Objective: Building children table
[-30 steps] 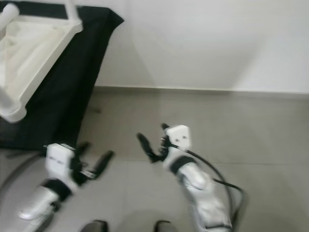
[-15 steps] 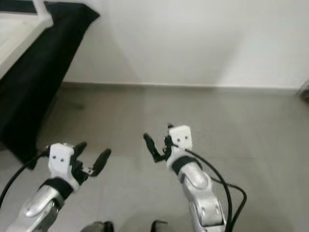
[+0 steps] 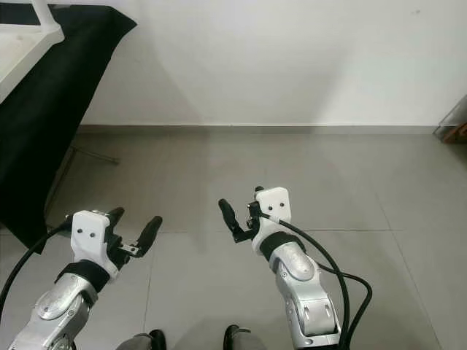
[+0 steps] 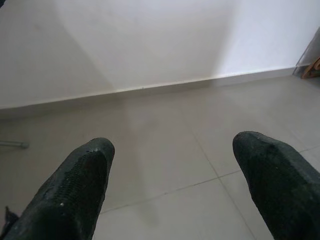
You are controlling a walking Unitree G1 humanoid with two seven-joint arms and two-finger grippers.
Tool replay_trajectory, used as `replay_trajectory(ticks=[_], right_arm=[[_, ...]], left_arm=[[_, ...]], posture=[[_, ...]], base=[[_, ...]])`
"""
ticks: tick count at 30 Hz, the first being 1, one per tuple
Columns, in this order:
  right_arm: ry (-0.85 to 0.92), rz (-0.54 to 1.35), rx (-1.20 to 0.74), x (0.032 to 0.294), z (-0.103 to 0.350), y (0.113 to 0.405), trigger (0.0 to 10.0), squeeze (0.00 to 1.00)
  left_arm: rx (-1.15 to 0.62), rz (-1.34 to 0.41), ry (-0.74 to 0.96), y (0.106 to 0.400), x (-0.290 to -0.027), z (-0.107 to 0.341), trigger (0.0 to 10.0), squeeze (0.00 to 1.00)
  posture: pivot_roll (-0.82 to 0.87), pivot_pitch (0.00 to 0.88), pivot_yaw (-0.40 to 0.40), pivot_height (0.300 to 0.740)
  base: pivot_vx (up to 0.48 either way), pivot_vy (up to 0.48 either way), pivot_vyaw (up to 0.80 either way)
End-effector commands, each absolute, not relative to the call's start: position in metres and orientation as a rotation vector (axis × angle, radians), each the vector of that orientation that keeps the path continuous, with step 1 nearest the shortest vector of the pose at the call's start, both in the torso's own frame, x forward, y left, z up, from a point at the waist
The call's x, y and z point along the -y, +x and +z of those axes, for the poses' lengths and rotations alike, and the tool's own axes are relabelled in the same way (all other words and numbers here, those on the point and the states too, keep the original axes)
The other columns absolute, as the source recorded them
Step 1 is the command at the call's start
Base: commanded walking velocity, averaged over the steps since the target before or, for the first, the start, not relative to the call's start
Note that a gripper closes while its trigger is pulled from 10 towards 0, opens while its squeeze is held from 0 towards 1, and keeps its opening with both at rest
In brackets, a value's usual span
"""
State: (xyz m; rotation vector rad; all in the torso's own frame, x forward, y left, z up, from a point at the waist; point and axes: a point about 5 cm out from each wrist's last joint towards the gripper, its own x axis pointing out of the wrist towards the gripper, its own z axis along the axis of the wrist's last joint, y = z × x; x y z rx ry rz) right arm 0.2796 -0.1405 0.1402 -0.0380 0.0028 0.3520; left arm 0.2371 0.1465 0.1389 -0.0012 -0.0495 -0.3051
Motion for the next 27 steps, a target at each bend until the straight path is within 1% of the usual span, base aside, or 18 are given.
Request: replay_trajectory(ticks=[1, 10, 14, 27], right_arm=[[-0.032, 0.348, -0.008, 0.1415, 0.1371, 0.2798, 10.0, 0.00], [-0.021, 0.349, -0.020, 0.1410, 0.1349, 0.2816, 10.0, 0.00], [-0.024, 0.355, -0.026, 0.1404, 0.1340, 0.2822, 10.0, 0.00], [-0.029, 0.385, -0.026, 0.1375, 0.1343, 0.2823, 10.0, 0.00]], left_arm=[[0.041, -0.299, 0.004, 0.2357, -0.1465, 0.1351, 10.0, 0.00], [0.047, -0.312, 0.000, 0.2371, -0.1451, 0.1346, 10.0, 0.00], [0.049, -0.315, 0.002, 0.2378, -0.1446, 0.1341, 10.0, 0.00], [0.051, -0.327, 0.002, 0.2382, -0.1441, 0.1337, 10.0, 0.00]], posture=[[0.03, 0.243, -0.064, 0.740], [0.03, 0.240, -0.060, 0.740], [0.03, 0.239, -0.061, 0.740], [0.02, 0.240, -0.062, 0.740]], base=[[0.244, 0.000, 0.00], [0.284, 0.000, 0.00], [0.311, 0.000, -0.80], [0.310, 0.000, 0.00]])
